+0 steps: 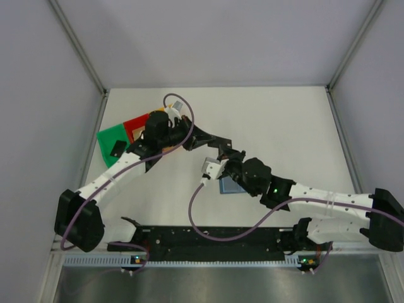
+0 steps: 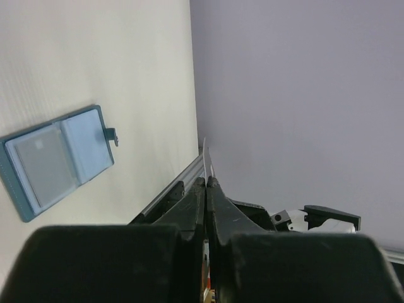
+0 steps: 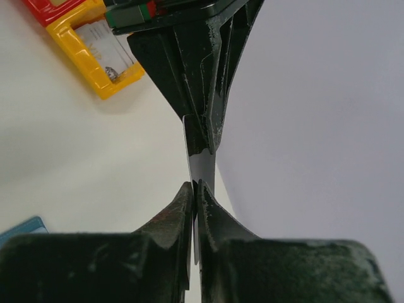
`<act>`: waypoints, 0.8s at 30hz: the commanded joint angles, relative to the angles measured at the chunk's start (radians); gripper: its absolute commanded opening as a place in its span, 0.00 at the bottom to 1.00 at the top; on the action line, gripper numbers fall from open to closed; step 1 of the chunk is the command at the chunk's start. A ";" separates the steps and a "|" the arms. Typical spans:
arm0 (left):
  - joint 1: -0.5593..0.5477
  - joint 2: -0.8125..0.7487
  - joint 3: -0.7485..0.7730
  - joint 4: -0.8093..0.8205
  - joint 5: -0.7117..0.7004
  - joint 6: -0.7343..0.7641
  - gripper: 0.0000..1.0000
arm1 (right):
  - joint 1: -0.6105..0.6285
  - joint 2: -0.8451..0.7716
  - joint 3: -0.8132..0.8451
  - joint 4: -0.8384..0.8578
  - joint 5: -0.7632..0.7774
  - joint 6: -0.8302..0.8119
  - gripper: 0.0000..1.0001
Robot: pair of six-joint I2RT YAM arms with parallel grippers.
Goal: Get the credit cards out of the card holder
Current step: Place the credit card in the storage box.
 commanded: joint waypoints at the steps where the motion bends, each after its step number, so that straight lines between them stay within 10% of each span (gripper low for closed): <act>1: 0.008 -0.040 0.020 0.077 0.001 0.059 0.00 | 0.013 -0.005 0.008 0.080 0.021 0.020 0.14; 5: 0.043 -0.084 -0.015 0.114 0.000 0.139 0.00 | 0.012 -0.014 0.043 0.004 0.000 0.131 0.54; 10: 0.136 -0.178 -0.097 0.167 -0.003 0.309 0.00 | -0.053 -0.077 0.114 -0.209 -0.167 0.395 0.77; 18: 0.236 -0.290 -0.287 0.456 0.177 0.491 0.00 | -0.402 -0.151 0.151 -0.261 -0.877 0.933 0.87; 24: 0.238 -0.298 -0.364 0.745 0.319 0.430 0.00 | -0.562 -0.056 0.100 0.119 -1.316 1.352 0.84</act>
